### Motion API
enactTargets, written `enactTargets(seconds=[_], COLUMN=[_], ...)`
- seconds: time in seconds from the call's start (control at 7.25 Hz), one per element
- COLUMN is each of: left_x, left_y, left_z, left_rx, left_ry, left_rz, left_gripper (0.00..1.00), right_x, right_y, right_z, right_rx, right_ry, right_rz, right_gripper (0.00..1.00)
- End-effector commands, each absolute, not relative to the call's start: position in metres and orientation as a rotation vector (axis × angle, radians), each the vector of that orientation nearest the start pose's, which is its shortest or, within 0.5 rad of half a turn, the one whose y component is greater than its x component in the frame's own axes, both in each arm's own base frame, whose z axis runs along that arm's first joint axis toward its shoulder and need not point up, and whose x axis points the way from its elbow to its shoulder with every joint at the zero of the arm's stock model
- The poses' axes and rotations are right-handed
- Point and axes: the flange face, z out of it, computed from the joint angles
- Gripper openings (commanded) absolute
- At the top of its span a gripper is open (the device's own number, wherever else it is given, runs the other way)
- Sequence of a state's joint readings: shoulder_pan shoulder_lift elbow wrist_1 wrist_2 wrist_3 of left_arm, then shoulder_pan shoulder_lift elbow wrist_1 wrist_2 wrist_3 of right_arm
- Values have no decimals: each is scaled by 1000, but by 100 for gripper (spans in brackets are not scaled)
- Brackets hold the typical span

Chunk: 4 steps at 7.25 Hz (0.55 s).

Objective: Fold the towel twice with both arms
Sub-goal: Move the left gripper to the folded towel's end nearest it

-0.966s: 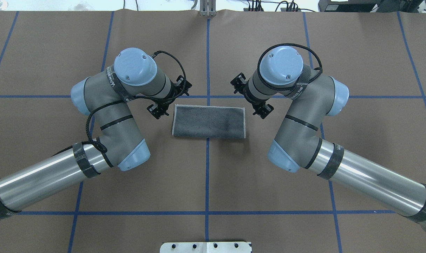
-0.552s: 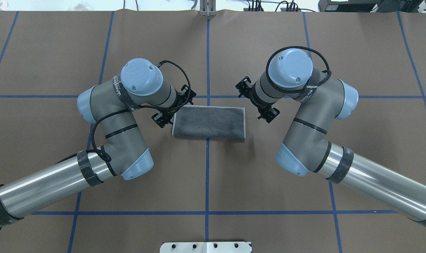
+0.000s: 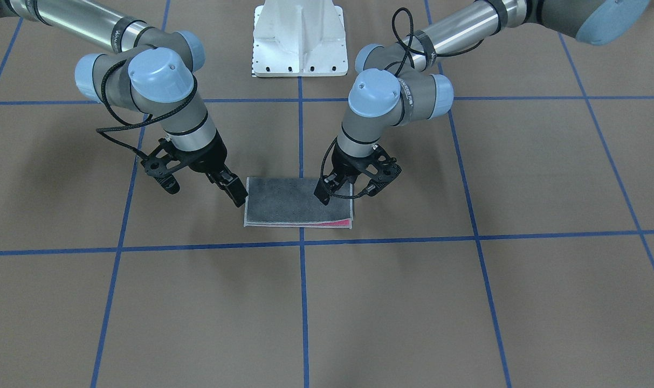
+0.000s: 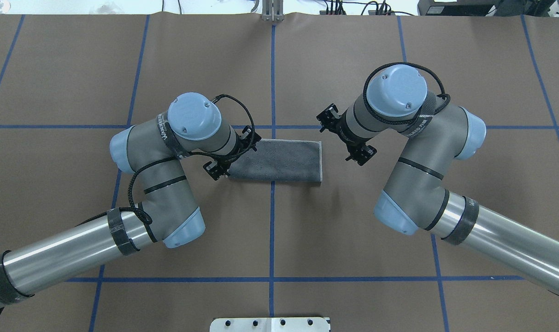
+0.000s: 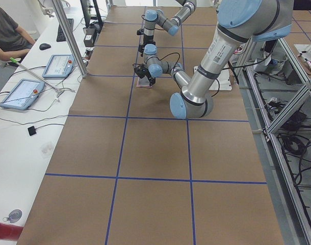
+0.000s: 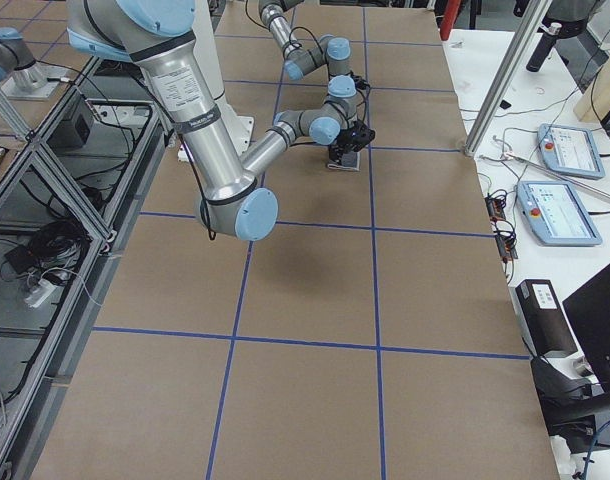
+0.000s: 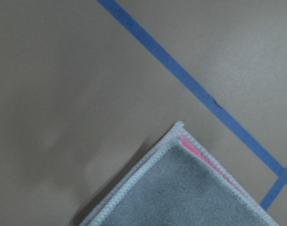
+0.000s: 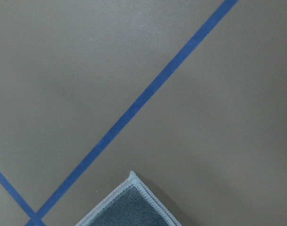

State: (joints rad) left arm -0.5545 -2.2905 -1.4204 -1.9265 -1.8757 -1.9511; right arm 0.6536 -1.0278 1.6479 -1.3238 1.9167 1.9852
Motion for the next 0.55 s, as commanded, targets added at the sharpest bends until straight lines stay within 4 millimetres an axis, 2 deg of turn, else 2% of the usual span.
enactTargets(seconds=[0.0, 0.41], left_x=[585, 586], left_y=[-481, -482], left_z=[254, 258], left_rx=[-207, -202], left_ry=[953, 952], left_rz=[-716, -710], left_gripper=[100, 100], right_x=[-472, -470], right_y=[-488, -487], right_z=[287, 284], right_rx=[-226, -226], right_ry=[-916, -922], right_rz=[841, 840], right_gripper=[100, 100])
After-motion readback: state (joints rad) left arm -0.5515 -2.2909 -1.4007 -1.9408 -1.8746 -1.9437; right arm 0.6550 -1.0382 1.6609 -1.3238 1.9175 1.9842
